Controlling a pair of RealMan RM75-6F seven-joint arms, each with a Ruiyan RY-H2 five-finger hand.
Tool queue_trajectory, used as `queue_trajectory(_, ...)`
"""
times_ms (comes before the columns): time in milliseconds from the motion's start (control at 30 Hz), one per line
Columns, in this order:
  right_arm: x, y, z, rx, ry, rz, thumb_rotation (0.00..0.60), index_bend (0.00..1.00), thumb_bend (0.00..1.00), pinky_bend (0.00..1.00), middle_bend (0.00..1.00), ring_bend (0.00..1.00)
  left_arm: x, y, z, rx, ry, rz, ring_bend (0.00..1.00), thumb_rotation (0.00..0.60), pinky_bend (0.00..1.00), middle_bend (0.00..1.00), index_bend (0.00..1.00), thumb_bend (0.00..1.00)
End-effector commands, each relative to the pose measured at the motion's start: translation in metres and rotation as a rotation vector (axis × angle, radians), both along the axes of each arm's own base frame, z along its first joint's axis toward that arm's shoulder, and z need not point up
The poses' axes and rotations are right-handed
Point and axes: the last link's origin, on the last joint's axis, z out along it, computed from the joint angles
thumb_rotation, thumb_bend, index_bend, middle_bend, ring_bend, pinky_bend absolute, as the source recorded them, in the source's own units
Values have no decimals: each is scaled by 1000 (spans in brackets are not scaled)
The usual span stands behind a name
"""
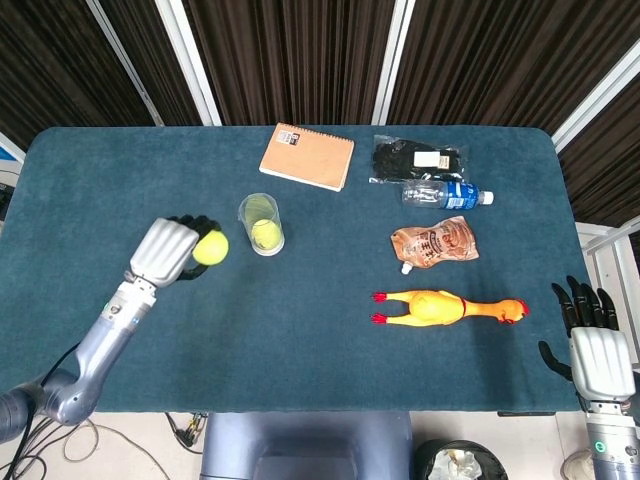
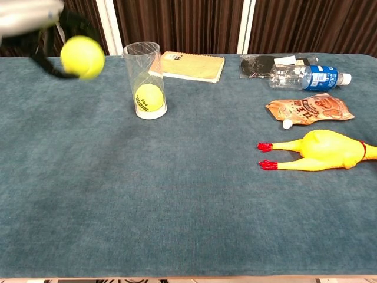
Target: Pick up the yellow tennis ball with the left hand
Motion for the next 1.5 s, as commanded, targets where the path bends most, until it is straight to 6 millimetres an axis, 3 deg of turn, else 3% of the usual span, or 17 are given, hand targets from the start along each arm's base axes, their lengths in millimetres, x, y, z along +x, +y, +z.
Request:
queue_trajectory(33, -2, -1, -1, 4, 0, -10, 600, 106, 352, 0, 0, 6, 22, 12, 9, 13, -12, -13, 396, 600, 537, 472, 435, 336)
queue_trajectory(333, -2, -2, -5, 15, 25, -10, 600, 106, 352, 0, 0, 5, 74, 46, 1, 74, 86, -41, 396, 600, 533, 474, 438, 336)
queue_trajectory(667, -6, -4, -5, 5, 37, -27, 600, 106, 352, 0, 0, 5, 94, 67, -22, 109, 122, 23, 396, 600, 532, 471, 436, 314)
queue_trajectory(800, -6, -4, -4, -1, 38, -30, 600, 106, 352, 0, 0, 5, 91, 72, -33, 101, 140, 40, 377, 600, 532, 432, 410, 195)
queue_trajectory(900, -7, -4, -4, -3, 36, -30, 600, 106, 352, 0, 0, 6, 89, 73, -38, 89, 146, 54, 313, 600, 511, 337, 349, 39)
queue_trajectory(967, -6, -4, -4, -4, 31, -26, 600, 106, 351, 0, 0, 6, 89, 72, -40, 72, 146, 62, 245, 600, 478, 254, 313, 2)
queue_trajectory(1100, -7, -4, -3, -8, 38, -26, 600, 106, 352, 0, 0, 6, 94, 70, -38, 70, 150, 53, 120, 600, 385, 132, 278, 0)
queue_trajectory(1367, -5, -3, 0, -16, 32, -20, 600, 106, 351, 0, 0, 5, 114, 57, -15, 159, 121, -14, 121, 600, 381, 159, 267, 0)
queue_trajectory(1500, -5, -3, 1, -18, 27, -19, 600, 106, 352, 0, 0, 5, 108, 43, 2, 203, 111, 7, 121, 600, 385, 139, 253, 0)
